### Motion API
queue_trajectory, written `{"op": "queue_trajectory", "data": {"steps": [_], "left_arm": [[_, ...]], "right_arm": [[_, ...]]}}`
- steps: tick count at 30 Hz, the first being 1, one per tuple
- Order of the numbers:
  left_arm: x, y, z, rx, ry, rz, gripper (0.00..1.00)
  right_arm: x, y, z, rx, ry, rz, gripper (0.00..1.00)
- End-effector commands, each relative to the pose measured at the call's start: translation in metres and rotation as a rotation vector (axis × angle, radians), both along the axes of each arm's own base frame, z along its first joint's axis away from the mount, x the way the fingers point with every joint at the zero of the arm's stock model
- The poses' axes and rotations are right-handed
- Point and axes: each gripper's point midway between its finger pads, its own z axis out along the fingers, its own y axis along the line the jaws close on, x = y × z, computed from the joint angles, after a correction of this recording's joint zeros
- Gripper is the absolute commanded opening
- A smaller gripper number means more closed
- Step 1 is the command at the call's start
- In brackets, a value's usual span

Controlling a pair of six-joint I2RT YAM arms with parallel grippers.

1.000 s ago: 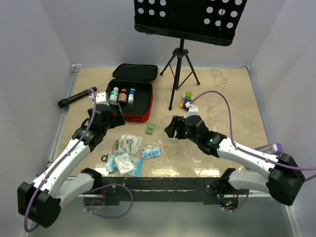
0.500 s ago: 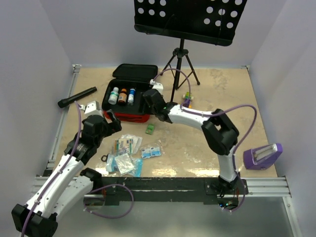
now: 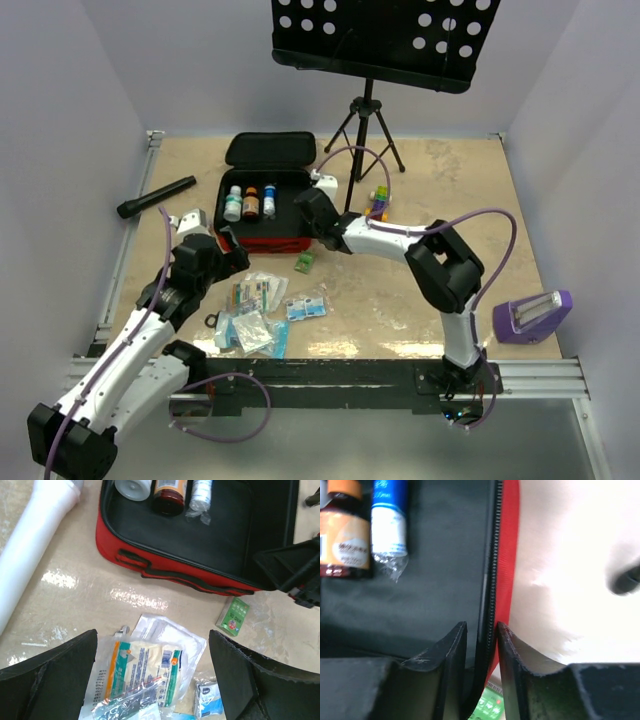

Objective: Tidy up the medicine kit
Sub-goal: Move the medicine box to the center of the board.

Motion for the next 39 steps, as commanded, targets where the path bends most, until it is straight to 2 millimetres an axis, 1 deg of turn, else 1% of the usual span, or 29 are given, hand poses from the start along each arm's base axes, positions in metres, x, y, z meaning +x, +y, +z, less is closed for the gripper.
{"op": "queue_trajectory", "data": {"steps": [1, 4, 11, 16, 18, 20, 22, 23, 26, 29, 30, 31, 33, 35, 38, 39], "left_arm": [[0.004, -0.009, -0.003, -0.046, -0.007, -0.01, 0.96], [0.006, -0.008, -0.005, -0.043, -0.003, -0.003, 0.96], [0.01, -0.011, -0.011, -0.038, 0.007, -0.007, 0.96], [0.012, -0.013, -0.016, -0.039, 0.021, -0.012, 0.96], [0.012, -0.013, -0.015, -0.041, 0.016, -0.012, 0.95], [0.013, -0.013, -0.014, -0.04, 0.012, -0.012, 0.95], [0.015, -0.013, -0.011, -0.039, 0.005, -0.009, 0.95], [0.016, -0.012, -0.01, -0.036, 0.001, -0.008, 0.95], [0.019, -0.013, -0.007, -0.029, -0.005, -0.011, 0.95], [0.027, -0.017, -0.002, -0.029, -0.02, -0.024, 0.94], [0.032, -0.023, 0.002, -0.038, -0.036, -0.048, 0.92], [0.038, -0.033, 0.008, -0.061, -0.058, -0.089, 0.89], [0.048, -0.057, 0.021, -0.123, -0.096, -0.182, 0.8], [0.06, -0.08, 0.023, -0.17, -0.092, -0.24, 0.72], [0.078, -0.109, 0.015, -0.169, -0.053, -0.295, 0.63], [0.083, -0.119, 0.007, -0.163, -0.034, -0.319, 0.61]], "right_arm": [[-0.015, -0.028, 0.004, -0.063, -0.014, 0.003, 0.32], [-0.026, -0.039, 0.006, -0.054, -0.019, -0.004, 0.32], [-0.056, -0.05, 0.001, -0.013, 0.011, 0.023, 0.32], [-0.066, -0.054, 0.01, 0.012, 0.006, 0.03, 0.33], [-0.066, -0.055, 0.016, 0.02, -0.006, 0.025, 0.38], [-0.065, -0.056, 0.028, 0.031, -0.02, 0.022, 0.5], [-0.065, -0.058, 0.05, 0.059, -0.048, 0.009, 0.61], [-0.065, -0.058, 0.062, 0.078, -0.066, 0.008, 0.64], [-0.069, -0.062, 0.092, 0.117, -0.108, 0.015, 0.67], [-0.079, -0.062, 0.114, 0.149, -0.145, 0.045, 0.65], [-0.083, -0.063, 0.118, 0.153, -0.154, 0.054, 0.64], [-0.088, -0.063, 0.123, 0.163, -0.164, 0.065, 0.63], [-0.095, -0.067, 0.127, 0.178, -0.179, 0.075, 0.58], [-0.1, -0.07, 0.128, 0.191, -0.182, 0.083, 0.54], [-0.104, -0.072, 0.122, 0.191, -0.178, 0.091, 0.5], [-0.106, -0.071, 0.12, 0.192, -0.172, 0.096, 0.48]]}}
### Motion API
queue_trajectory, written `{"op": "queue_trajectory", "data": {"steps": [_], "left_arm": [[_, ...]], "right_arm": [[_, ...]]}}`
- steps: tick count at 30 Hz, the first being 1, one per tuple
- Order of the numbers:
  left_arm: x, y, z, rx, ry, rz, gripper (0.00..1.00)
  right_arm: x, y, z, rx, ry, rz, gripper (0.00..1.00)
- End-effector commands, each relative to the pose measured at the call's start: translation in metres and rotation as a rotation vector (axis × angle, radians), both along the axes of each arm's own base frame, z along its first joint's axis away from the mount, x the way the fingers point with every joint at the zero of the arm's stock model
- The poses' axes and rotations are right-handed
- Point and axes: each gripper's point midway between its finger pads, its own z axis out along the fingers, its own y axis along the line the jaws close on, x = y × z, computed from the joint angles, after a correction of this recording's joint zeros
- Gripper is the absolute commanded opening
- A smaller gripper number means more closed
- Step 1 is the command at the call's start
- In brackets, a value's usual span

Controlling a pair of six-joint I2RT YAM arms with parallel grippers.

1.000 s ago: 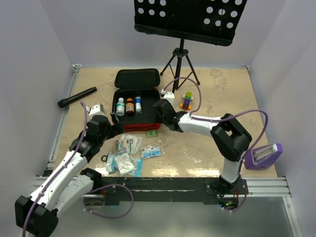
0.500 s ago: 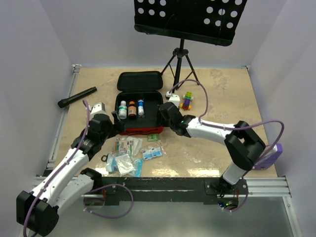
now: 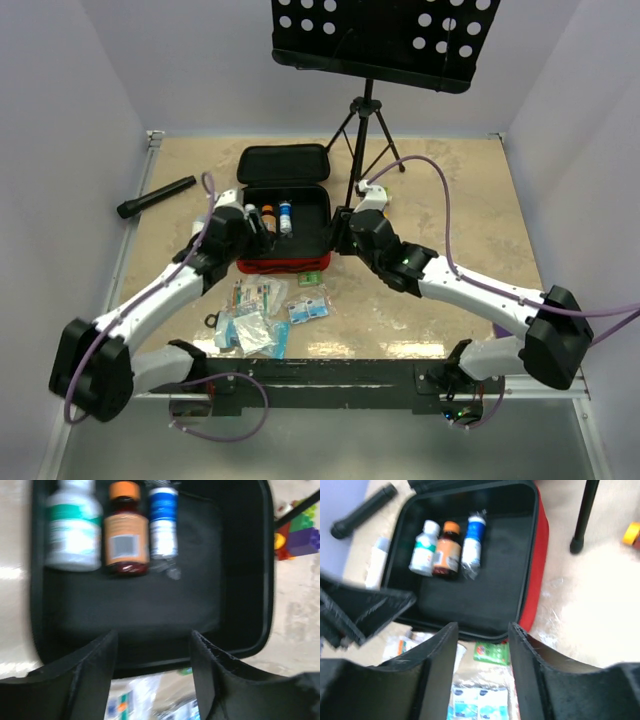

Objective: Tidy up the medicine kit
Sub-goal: Move the medicine box to the center of the board, then adjust the pill bottle in the medicine box.

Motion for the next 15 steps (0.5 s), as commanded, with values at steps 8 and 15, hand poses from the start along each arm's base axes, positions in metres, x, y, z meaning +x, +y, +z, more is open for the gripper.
{"op": "queue_trajectory", "data": {"steps": [8, 15], "left_arm": [[0.087, -0.098, -0.013, -0.034, -0.032, -0.173, 0.47], [0.115, -0.101, -0.046, 0.046, 0.029, -0.124, 0.43]], "right_arm": [[-0.01, 0.013, -0.025, -0.005, 0.032, 0.085, 0.46], [-0.012, 0.01, -0.024, -0.005, 0.019, 0.093, 0.46]]}}
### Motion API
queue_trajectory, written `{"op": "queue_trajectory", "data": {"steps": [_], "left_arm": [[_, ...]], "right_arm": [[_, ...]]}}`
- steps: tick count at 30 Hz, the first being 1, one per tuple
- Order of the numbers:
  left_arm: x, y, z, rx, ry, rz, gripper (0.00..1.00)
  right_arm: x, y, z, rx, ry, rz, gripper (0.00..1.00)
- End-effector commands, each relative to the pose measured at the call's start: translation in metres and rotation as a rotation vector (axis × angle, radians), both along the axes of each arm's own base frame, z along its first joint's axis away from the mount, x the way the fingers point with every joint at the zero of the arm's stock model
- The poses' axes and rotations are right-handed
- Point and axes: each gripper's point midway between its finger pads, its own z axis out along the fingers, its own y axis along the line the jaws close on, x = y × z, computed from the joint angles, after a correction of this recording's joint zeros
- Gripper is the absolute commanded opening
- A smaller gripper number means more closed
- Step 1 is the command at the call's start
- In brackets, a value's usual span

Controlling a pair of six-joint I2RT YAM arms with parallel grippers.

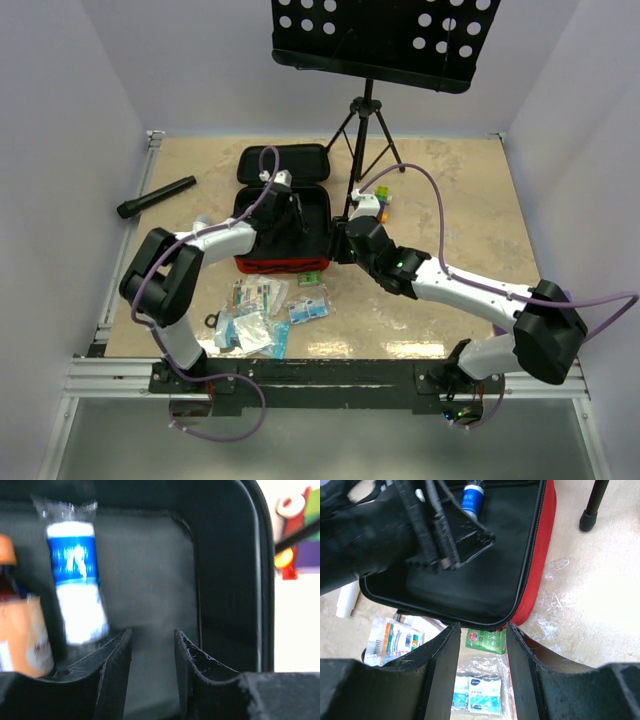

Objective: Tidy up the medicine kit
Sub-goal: Adjust the pill bottle in the medicine box.

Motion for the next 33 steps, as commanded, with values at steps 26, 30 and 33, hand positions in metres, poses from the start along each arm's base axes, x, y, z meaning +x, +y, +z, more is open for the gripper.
{"op": "queue_trajectory", "data": {"steps": [26, 30, 33], "left_arm": [[0.014, 0.03, 0.143, -0.068, -0.287, 0.065, 0.66], [-0.014, 0.063, 0.17, -0.054, -0.322, 0.162, 0.68], [-0.044, 0.099, 0.168, -0.024, -0.321, 0.273, 0.7]], "right_arm": [[-0.028, -0.001, 0.026, 0.057, -0.085, 0.136, 0.59], [-0.062, 0.027, 0.009, 0.014, -0.066, 0.244, 0.58], [-0.094, 0.061, 0.0, -0.019, -0.062, 0.331, 0.58]]}}
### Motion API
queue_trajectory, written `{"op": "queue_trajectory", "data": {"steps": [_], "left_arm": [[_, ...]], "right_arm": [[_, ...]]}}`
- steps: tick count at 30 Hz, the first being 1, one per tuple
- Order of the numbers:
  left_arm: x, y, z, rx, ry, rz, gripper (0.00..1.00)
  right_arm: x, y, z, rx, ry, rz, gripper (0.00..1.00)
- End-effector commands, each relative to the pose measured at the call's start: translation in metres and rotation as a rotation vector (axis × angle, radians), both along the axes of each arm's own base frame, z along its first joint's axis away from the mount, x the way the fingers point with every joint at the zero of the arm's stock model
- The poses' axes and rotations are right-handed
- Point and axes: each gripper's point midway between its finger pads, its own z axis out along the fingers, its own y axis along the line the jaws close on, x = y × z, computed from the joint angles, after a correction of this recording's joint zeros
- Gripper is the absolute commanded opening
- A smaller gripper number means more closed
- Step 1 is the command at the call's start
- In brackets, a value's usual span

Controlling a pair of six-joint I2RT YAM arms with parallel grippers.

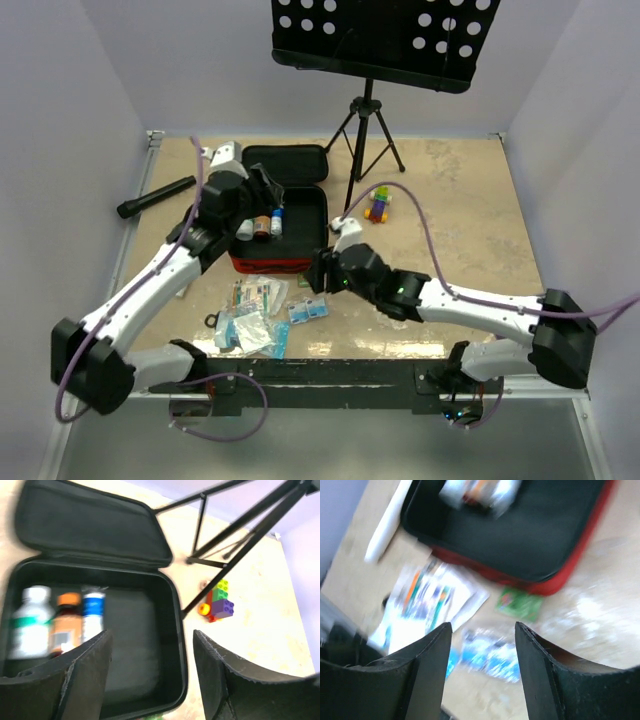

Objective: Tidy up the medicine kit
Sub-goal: Adjust the pill bottle in the medicine box, then pick up the medical item at the center of the board.

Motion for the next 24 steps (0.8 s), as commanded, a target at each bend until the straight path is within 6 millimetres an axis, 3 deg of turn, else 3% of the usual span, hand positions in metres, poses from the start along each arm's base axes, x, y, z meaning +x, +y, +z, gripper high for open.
{"op": "queue_trajectory", "data": {"steps": [1, 7, 12, 21, 24], "left_arm": [[-0.041, 0.057, -0.01, 0.033, 0.033, 0.179, 0.71], [-0.095, 0.106, -0.038, 0.049, 0.113, 0.326, 0.75], [-0.114, 0.121, -0.051, 0.065, 0.143, 0.372, 0.79], [-0.116, 0.121, -0.06, 0.085, 0.149, 0.351, 0.8], [-0.117, 0.119, -0.066, 0.088, 0.161, 0.341, 0.8]], "right_arm": [[-0.05, 0.051, -0.011, -0.049, -0.014, 0.163, 0.58], [-0.107, 0.123, -0.038, -0.124, -0.006, 0.319, 0.62], [-0.119, 0.158, -0.068, -0.192, 0.023, 0.325, 0.67], [-0.11, 0.156, -0.116, -0.323, 0.077, 0.234, 0.71], [-0.105, 0.149, -0.13, -0.375, 0.087, 0.187, 0.66]]}}
